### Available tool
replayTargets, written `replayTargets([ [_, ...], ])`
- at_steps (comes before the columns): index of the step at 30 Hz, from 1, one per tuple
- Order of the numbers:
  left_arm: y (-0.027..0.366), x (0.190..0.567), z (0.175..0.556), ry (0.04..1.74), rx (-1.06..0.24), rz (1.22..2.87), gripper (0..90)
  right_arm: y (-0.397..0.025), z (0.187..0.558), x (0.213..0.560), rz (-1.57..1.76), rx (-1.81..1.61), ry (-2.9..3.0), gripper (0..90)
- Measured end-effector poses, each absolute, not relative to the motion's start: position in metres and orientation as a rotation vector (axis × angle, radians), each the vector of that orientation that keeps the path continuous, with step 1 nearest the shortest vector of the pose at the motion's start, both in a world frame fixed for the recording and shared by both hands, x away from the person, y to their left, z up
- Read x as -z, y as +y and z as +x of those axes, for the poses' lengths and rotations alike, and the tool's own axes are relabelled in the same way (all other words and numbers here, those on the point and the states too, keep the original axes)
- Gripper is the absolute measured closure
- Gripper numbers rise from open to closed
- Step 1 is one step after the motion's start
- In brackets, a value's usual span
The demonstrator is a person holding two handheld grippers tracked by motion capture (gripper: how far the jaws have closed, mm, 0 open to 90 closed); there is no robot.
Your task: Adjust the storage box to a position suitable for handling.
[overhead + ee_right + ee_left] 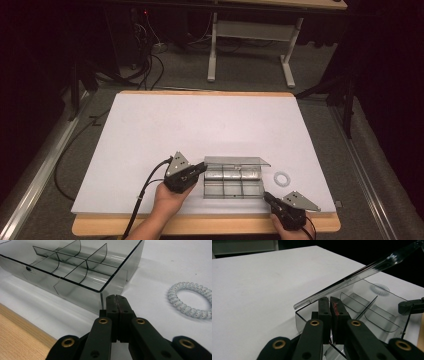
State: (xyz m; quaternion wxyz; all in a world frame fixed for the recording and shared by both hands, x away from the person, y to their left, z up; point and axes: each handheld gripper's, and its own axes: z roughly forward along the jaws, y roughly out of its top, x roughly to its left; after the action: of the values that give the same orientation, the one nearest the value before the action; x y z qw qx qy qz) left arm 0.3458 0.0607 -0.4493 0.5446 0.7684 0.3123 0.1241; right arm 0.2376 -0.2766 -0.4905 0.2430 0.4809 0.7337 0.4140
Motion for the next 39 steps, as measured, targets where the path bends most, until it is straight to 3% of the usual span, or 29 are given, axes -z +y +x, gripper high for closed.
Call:
replayTargets([
  [39,0.043,0.46,0.371,0.773,-0.316,1.824,87.8,-0.284,0.241,0.492,1.335,-1.126,1.978,89.0],
])
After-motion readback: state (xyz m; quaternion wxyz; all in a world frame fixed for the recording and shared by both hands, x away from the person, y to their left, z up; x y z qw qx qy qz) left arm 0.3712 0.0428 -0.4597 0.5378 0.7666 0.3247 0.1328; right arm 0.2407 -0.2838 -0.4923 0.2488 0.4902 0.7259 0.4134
